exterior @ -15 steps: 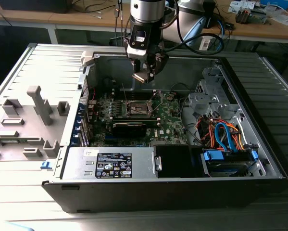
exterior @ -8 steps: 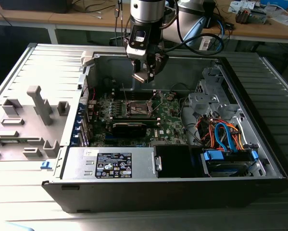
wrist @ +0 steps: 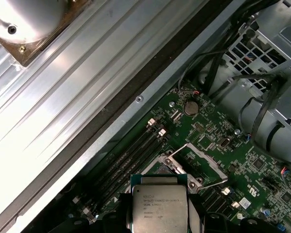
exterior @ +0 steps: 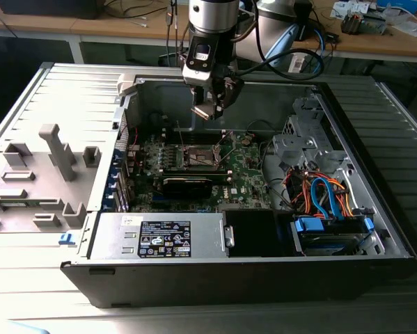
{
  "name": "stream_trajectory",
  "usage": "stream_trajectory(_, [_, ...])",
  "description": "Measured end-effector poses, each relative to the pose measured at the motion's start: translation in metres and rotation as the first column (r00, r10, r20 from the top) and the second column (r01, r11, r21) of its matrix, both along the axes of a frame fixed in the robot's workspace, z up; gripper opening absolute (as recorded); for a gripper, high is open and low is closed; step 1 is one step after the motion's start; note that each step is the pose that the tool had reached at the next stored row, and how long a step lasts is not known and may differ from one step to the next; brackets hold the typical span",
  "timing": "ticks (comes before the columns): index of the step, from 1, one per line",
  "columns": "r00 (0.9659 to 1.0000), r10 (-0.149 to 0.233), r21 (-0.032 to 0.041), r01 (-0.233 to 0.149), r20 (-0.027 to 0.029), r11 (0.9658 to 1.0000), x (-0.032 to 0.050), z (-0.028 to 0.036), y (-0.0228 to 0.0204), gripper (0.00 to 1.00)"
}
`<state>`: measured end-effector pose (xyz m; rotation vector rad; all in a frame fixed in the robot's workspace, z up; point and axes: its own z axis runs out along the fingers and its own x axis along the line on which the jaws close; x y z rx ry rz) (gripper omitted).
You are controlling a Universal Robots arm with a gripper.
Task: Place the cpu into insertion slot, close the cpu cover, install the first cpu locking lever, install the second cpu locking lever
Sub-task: 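Place the cpu into insertion slot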
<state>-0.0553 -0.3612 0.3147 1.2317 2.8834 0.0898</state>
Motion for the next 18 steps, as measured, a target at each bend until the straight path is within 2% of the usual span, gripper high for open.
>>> stream_trajectory(18, [0.9997,-0.024,0.0000,0.024,0.0000,0.9997,0.0000,-0.0002,0.0000,0.55])
